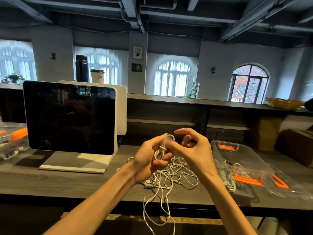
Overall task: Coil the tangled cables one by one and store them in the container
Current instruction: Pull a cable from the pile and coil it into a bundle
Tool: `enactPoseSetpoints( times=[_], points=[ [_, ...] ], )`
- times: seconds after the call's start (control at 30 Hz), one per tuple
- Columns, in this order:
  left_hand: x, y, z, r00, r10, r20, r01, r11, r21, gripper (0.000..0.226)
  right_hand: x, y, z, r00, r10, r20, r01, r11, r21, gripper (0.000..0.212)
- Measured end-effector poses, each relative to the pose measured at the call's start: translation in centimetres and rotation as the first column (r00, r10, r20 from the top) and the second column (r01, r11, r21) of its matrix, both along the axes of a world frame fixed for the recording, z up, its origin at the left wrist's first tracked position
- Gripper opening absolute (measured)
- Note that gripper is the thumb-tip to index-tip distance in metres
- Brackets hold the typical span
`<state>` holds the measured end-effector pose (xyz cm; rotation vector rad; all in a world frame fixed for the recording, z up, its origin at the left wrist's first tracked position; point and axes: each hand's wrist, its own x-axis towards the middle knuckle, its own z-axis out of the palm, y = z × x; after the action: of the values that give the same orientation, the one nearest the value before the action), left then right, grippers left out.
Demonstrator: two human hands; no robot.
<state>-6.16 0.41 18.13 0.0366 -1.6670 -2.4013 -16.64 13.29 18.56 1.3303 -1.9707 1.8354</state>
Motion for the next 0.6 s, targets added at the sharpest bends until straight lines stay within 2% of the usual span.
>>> enactPoseSetpoints(
  times=[0.07, 0.1, 0.23, 0.3, 0.4, 0.53, 0.6],
  points=[
    [0.3, -0.2, 0.1, 0.995, -0.102, -0.004, 0.102, 0.994, 0.024, 0.043, -0.2, 0.5, -0.1, 0.981, 0.192, -0.03, -0.192, 0.981, 0.01, 0.029],
    [0.5, -0.2, 0.1, 0.99, -0.142, 0.004, 0.141, 0.99, 0.024, 0.041, -0.4, 0.7, -0.2, 0.971, 0.233, -0.055, -0.232, 0.972, 0.033, 0.025],
    [0.3, -0.1, -0.3, 0.989, -0.149, 0.017, 0.148, 0.987, 0.061, 0.044, -1.3, 1.4, -0.3, 0.949, 0.272, -0.16, -0.237, 0.949, 0.207, 0.021],
    [0.1, -0.1, -0.3, 0.993, -0.118, 0.003, 0.117, 0.992, 0.055, 0.046, -1.4, 1.7, -0.2, 0.933, 0.346, -0.098, -0.315, 0.918, 0.239, 0.022],
    [0.0, 0.1, -0.3, 0.991, -0.134, -0.011, 0.134, 0.991, 0.01, 0.042, -1.5, 1.7, -0.2, 0.95, 0.262, -0.172, -0.231, 0.956, 0.18, 0.018],
    [0.0, 0.3, -0.4, 0.979, -0.202, -0.013, 0.202, 0.977, 0.069, 0.041, -1.3, 1.4, -0.4, 0.958, 0.187, -0.215, -0.167, 0.98, 0.109, 0.009],
    [0.0, 0.1, -0.4, 0.981, -0.195, 0.003, 0.195, 0.979, 0.065, 0.04, -1.0, 1.0, -0.8, 0.94, 0.109, -0.322, -0.084, 0.992, 0.092, 0.006]
  ],
)
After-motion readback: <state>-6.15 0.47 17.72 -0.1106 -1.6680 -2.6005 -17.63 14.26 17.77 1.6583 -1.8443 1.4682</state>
